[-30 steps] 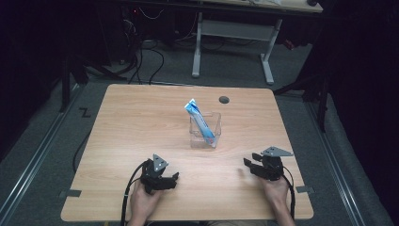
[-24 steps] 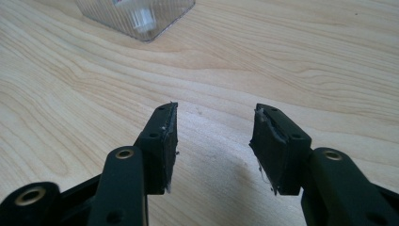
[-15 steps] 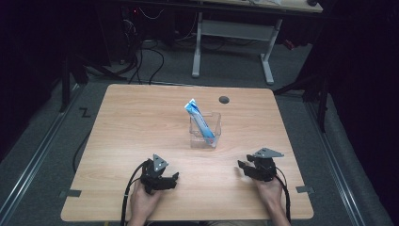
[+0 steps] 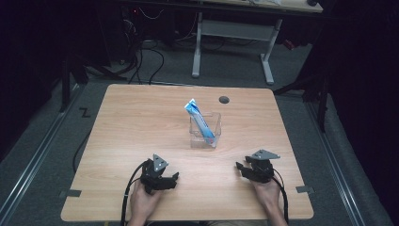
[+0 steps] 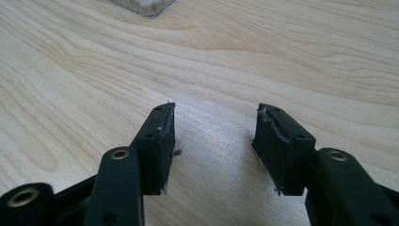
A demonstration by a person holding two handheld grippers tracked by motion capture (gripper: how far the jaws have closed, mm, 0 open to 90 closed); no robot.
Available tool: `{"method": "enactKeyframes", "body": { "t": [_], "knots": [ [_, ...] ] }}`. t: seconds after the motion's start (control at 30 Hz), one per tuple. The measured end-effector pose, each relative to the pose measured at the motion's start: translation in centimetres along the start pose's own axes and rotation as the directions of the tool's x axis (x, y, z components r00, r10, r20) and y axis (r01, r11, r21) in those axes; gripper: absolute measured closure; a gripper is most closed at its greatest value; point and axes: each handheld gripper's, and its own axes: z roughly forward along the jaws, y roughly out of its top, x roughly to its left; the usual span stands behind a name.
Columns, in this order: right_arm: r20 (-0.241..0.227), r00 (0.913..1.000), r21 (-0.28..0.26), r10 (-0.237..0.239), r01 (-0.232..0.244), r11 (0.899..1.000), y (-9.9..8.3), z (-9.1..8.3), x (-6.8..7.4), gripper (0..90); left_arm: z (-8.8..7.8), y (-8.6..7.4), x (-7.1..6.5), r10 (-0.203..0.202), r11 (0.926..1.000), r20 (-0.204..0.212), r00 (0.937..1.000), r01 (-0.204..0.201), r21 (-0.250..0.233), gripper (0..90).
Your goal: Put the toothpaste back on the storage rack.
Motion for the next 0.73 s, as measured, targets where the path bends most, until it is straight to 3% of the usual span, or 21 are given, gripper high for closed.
{"method": "enactKeyframes", "body": {
  "t": [0.73],
  "knots": [
    [-0.008,0.9998,0.007,-0.02,0.02,1.0,0.02,0.08,0.29,39.2,0.02,0.01,0.0,0.0,1.0,-0.003,1.0,0.0,0.0,17.4]
  ]
}}
